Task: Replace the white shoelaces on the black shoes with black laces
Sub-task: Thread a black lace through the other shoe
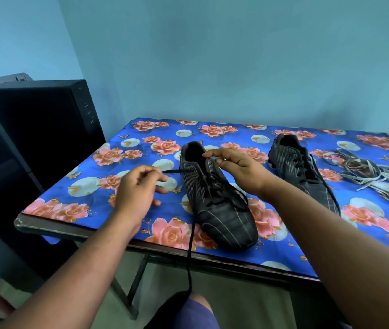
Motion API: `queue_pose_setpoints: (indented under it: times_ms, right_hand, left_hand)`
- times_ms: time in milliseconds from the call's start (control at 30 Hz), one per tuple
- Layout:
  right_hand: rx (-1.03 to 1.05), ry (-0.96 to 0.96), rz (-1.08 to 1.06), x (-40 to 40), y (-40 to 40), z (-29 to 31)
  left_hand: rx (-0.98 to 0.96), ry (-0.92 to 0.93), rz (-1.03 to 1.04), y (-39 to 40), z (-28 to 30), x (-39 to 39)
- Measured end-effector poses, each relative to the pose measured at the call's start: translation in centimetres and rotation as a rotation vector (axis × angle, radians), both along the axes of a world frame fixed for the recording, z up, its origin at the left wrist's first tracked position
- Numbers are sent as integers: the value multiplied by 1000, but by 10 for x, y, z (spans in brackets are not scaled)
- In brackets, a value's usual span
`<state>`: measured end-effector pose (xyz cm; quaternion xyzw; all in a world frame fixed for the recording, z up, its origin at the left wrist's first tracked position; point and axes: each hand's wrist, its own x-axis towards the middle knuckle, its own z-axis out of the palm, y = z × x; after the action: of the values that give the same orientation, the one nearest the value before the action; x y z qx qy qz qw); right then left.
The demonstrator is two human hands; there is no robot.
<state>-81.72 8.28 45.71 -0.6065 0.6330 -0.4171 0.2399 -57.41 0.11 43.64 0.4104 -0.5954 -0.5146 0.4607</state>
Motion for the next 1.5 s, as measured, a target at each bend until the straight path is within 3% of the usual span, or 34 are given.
queue_pose_setpoints:
  times_ms: [167,267,400,467,700,900,1067,1200,1300,1400,1500]
  right_hand:
    - [-60,-95,14,3,5,-11]
    - [-108,-127,-1,7,5,-18]
    - [-109,-214,-10,8,6,-20]
    - [-109,-213,-9,8,8,-19]
    - [-115,-214,-10,8,12,-19]
    - [-115,-212,-6,9,12,-18]
    - [-117,-223,-3,8,11,-19]
    - [-135,-206,15,10,10,-19]
    - [-148,-224,16,10,10,-20]
    - [-157,-221,15,8,9,-22]
    - [-179,-167,23,7,6,-24]
  left_hand:
    - [97,54,262,-19,-5,39]
    - [-32,-117,350,-30,-10,41]
    - [-446,-430,94,-22,-12,18]
    - [-550,-556,-26,-11,-12,0]
    - [-380,-398,-159,3,0,-23]
    - [-468,-593,-62,-11,0,-7]
    - [-324,-677,129,-45,-11,36]
    - [-367,-782,238,-60,-14,51]
    - [-362,-773,208,-54,-11,46]
    - [-504,-812,151,-30,0,20]
    - [-574,-702,-45,-7,10,-8]
